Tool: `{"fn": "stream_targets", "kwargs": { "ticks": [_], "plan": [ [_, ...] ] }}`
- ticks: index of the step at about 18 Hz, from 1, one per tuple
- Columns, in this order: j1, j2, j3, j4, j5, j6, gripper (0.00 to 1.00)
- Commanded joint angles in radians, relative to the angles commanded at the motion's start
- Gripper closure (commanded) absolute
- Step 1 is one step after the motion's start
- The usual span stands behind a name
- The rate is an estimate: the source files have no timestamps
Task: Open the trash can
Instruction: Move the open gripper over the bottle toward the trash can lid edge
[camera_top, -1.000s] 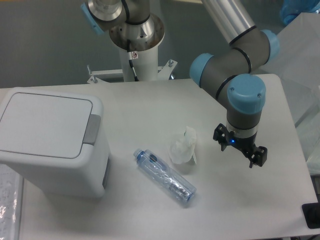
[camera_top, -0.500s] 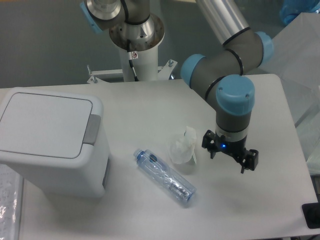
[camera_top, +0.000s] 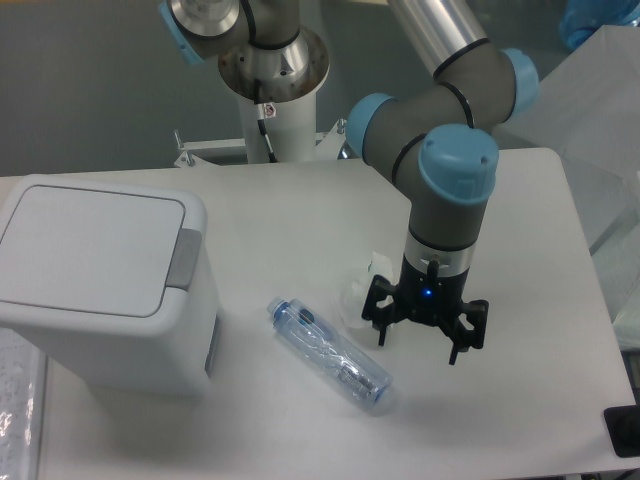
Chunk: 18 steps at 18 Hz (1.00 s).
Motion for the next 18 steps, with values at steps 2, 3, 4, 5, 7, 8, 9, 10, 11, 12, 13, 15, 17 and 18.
{"fn": "stream_targets", "kwargs": {
  "ticks": [2,3,4,5,7,8,9,10,11,12,13,15,17,18],
  "plan": [
    [-0.006,0.003,0.002,0.031,0.000,-0.068,0.00],
    [-0.009,0.014,0.000,0.034,0.000,-0.101,0.00],
    [-0.012,0.015,0.003,0.035,-0.002,-0.117,0.00],
    [-0.026,0.020,0.006,0.035,0.002,-0.131,0.00],
    [-0.035,0.038,0.009,0.039,-0.001,-0.213,0.00],
    [-0.051,0.046,0.012,0.039,-0.002,-0.244,0.00],
    [-0.060,0.051,0.017,0.037,-0.002,-0.256,0.00],
    [-0.068,0.058,0.017,0.037,-0.009,-0.263,0.00],
    [-0.078,0.061,0.017,0.032,-0.030,-0.272,0.00],
    [-0.081,0.063,0.017,0.028,-0.066,-0.283,0.00],
    [-0.081,0.078,0.012,0.017,-0.104,-0.286,0.00],
    [-0.089,0.129,-0.001,-0.026,-0.135,-0.287,0.00],
    [-0.106,0.181,-0.020,-0.079,-0.141,-0.287,0.00],
    [-0.106,0.208,-0.035,-0.080,-0.159,-0.290,0.00]
  ]
}}
